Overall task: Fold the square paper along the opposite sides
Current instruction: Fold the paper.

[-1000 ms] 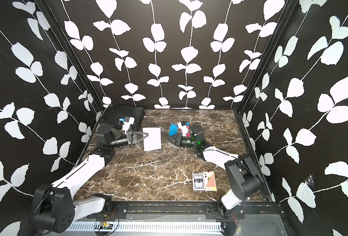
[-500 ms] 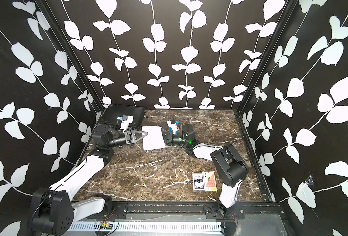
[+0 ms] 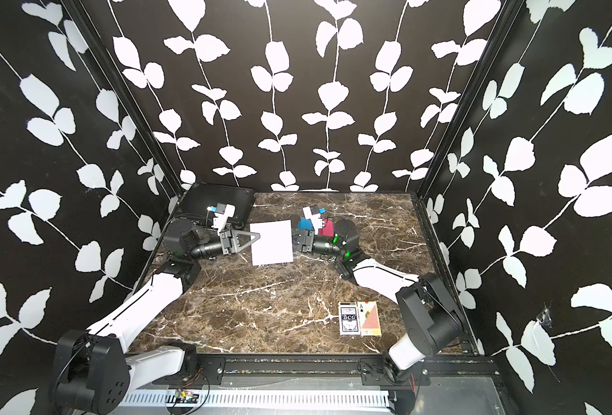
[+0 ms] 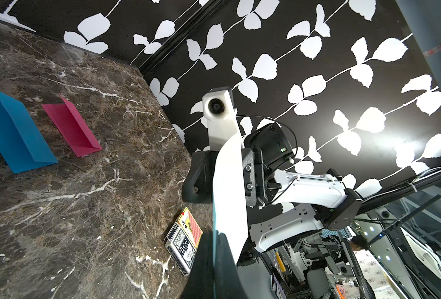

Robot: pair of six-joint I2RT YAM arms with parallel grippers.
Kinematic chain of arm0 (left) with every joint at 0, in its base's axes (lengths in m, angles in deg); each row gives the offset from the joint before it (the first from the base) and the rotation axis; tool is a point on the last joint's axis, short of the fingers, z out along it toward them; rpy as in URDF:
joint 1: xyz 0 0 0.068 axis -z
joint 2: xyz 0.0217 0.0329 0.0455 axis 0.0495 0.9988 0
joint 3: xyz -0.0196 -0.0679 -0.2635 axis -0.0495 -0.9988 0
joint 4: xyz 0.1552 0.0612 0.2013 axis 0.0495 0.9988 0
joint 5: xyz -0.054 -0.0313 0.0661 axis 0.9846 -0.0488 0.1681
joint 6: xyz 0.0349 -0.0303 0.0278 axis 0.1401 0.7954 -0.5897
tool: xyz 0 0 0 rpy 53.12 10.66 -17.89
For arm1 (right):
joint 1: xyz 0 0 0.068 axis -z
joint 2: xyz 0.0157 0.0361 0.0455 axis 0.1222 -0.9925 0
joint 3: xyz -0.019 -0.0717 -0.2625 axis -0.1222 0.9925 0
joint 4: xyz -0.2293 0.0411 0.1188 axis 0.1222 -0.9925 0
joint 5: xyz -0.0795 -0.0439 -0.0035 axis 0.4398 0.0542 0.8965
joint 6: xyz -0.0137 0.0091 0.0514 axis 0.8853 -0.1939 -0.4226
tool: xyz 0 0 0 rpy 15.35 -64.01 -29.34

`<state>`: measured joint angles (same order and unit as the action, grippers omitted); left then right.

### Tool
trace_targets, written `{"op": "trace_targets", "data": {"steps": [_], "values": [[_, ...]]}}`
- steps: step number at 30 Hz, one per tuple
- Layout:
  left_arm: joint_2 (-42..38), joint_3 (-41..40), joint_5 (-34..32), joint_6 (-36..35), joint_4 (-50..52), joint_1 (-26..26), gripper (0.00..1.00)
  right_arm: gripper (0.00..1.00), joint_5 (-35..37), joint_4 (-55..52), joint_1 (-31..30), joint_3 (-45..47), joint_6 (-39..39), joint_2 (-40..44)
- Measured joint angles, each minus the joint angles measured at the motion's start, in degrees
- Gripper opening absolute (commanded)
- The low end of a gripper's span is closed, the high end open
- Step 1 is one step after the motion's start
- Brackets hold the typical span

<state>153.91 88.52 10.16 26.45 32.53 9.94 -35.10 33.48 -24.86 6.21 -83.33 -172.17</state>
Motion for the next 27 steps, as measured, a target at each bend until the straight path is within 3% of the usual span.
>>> {"op": "trace_targets", "data": {"steps": [8, 27], "values": [[0.0, 0.0, -0.13, -0.61, 1.27, 0.0, 0.0, 0.66, -0.02, -0.87, -0.28, 1.66, 0.5, 3.3], [0.02, 0.0, -0.2, -1.2, 2.01, 0.0, 0.0, 0.71, 0.74, -1.18, -7.41, 0.26, 2.32, -0.87]]}}
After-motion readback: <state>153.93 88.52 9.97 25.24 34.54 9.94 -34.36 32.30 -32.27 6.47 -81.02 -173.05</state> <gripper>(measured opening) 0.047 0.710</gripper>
